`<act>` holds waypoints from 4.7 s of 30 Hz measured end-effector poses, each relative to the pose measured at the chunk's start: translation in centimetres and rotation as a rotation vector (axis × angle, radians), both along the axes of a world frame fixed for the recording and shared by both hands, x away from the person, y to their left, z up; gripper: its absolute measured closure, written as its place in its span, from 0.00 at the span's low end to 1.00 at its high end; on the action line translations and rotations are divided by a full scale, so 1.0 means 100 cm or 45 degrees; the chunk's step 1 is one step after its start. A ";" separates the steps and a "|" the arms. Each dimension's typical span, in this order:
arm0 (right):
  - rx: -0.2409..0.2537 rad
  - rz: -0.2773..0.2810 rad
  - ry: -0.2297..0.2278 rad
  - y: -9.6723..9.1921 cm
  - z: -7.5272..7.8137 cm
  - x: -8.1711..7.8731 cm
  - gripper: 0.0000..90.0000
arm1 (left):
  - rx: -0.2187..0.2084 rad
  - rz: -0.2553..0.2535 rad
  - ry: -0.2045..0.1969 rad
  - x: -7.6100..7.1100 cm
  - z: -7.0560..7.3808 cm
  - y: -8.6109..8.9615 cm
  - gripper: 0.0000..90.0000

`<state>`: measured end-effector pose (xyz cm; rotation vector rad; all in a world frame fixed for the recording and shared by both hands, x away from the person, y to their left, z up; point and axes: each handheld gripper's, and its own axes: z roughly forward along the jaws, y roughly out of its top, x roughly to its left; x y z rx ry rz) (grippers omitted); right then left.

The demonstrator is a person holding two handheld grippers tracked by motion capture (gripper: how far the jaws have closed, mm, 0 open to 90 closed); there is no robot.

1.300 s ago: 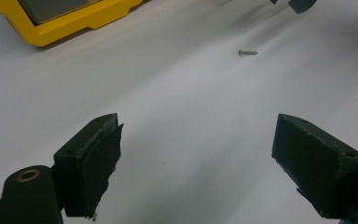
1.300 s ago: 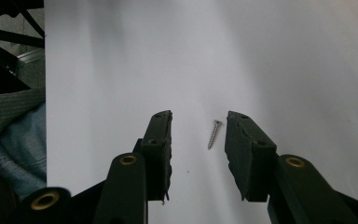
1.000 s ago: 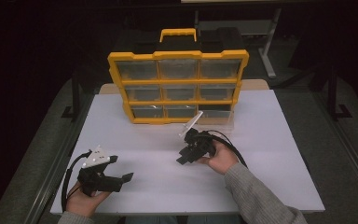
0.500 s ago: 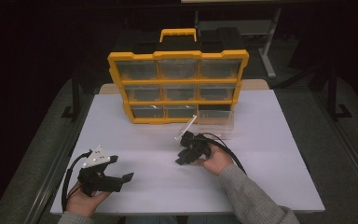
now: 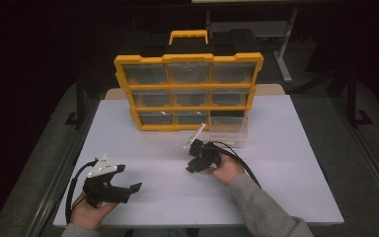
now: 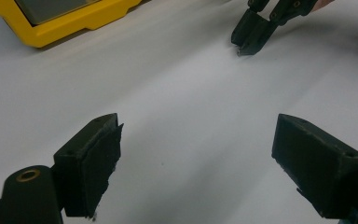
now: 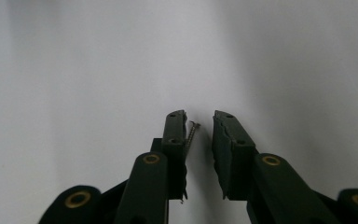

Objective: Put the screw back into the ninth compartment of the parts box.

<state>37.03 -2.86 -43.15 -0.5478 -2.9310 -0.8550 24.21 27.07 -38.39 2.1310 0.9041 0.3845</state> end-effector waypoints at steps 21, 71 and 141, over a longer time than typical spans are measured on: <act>-0.027 0.019 -0.032 0.001 -0.001 0.004 0.96 | -0.009 0.004 0.002 0.000 0.000 0.000 0.17; 0.135 0.029 0.083 -0.038 0.077 0.022 0.97 | -0.001 -0.002 0.000 0.000 0.000 0.000 0.17; 0.156 -0.284 0.016 -0.126 0.105 0.071 0.97 | -0.007 0.008 -0.004 -0.001 0.000 0.001 0.17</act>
